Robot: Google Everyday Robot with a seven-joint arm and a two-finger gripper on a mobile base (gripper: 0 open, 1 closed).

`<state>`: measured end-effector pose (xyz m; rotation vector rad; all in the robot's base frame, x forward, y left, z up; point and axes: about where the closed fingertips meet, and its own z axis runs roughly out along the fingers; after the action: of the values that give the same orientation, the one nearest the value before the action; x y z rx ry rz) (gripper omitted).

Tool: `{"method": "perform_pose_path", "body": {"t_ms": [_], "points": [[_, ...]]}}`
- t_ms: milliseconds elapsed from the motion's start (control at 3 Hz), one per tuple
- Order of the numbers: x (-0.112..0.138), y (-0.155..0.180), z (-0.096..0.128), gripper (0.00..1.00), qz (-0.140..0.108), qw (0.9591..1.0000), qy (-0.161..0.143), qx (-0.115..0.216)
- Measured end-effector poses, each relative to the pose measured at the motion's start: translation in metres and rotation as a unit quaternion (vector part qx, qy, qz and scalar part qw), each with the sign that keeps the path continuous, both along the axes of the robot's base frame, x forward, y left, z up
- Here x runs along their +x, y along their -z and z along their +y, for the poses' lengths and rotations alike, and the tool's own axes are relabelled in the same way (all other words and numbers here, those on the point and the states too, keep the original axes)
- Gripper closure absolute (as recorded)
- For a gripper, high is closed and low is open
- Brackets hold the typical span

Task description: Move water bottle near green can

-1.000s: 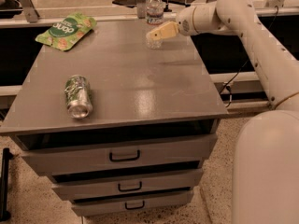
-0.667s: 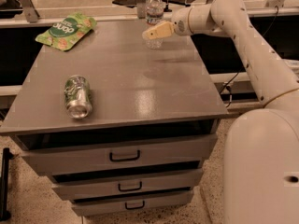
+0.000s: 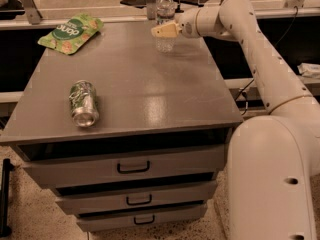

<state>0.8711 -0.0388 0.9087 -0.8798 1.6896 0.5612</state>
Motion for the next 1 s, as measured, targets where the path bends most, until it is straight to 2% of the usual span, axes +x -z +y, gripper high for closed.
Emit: {"method": "perform_pose_path", "body": {"t_ms": [333,667,1000], "points": [[0.001,-0.001,0.003,0.61,-0.001,1.0,-0.003,0.005],[-0.018,-0.022,0.0,0.85,-0.002,0.9999,-0.013,0.004],[-0.022,-0.028,0.002,1.0,-0.002,0.9999,-0.017,0.003]]}}
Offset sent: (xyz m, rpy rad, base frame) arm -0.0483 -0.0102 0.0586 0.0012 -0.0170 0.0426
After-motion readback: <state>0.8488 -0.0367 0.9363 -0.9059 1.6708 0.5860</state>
